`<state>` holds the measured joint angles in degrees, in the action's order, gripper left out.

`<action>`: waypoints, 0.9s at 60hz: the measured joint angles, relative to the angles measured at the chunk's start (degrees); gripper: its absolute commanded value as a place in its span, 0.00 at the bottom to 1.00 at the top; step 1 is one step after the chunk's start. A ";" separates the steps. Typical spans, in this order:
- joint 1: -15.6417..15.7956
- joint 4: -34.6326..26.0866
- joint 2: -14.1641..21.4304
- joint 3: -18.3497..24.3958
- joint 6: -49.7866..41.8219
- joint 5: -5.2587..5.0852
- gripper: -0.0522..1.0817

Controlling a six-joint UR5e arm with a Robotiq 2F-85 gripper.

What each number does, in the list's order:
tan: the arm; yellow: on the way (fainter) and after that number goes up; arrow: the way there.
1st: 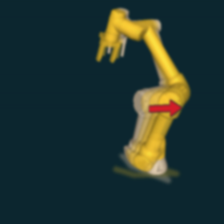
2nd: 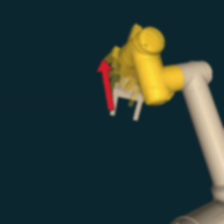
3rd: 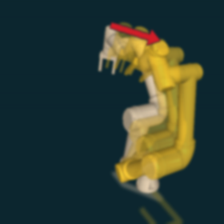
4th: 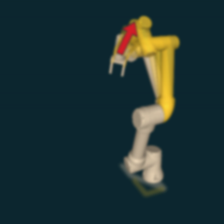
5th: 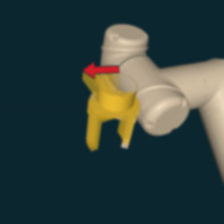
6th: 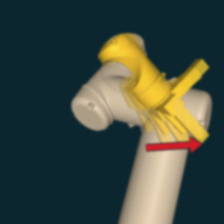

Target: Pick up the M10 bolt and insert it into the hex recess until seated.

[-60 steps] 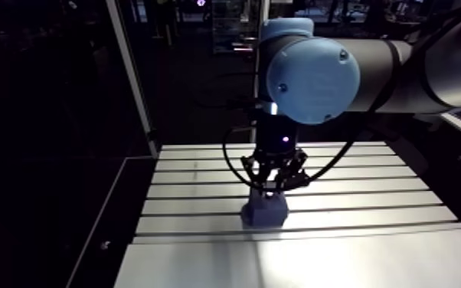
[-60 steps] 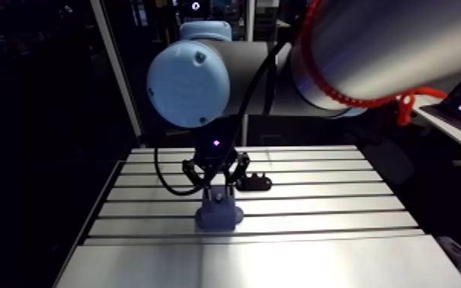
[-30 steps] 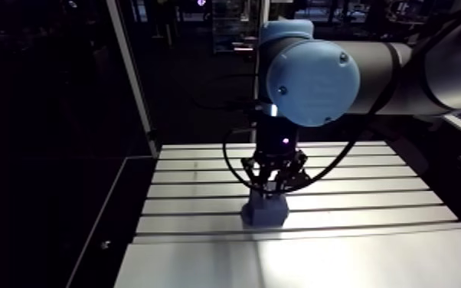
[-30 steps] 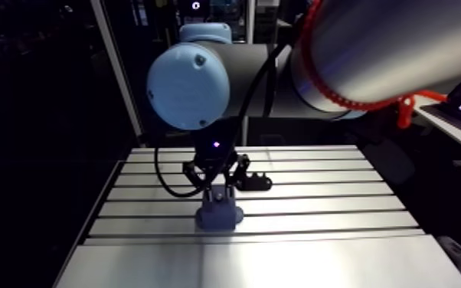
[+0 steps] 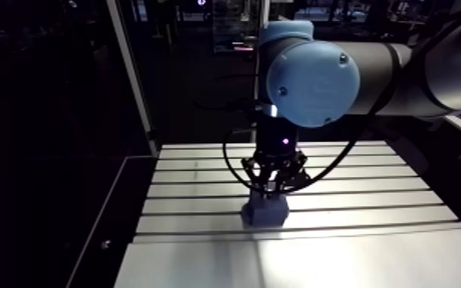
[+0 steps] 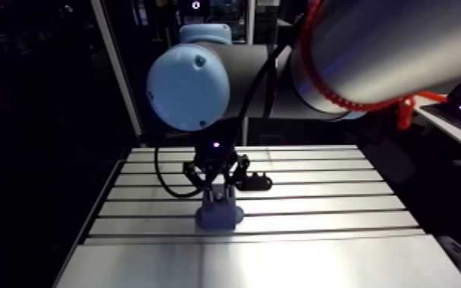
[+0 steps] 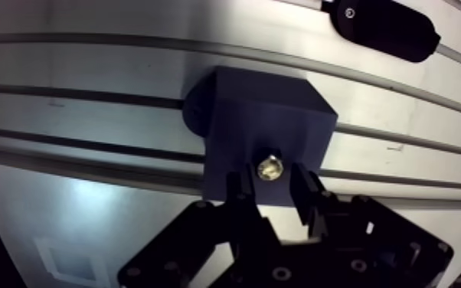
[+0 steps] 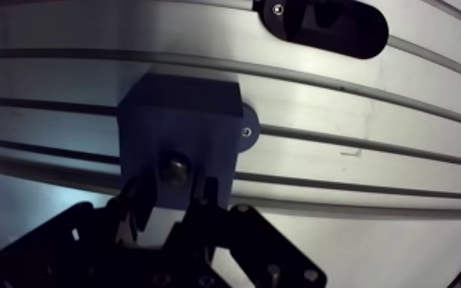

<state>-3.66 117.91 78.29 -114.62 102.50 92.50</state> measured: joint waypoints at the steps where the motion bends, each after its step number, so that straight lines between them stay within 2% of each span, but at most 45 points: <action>1: 0.01 0.00 -0.01 0.00 -0.01 0.00 0.57; 54: -0.03 0.85 -0.63 0.18 0.07 -0.20 0.60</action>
<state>-3.69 118.76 77.65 -114.43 102.57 92.30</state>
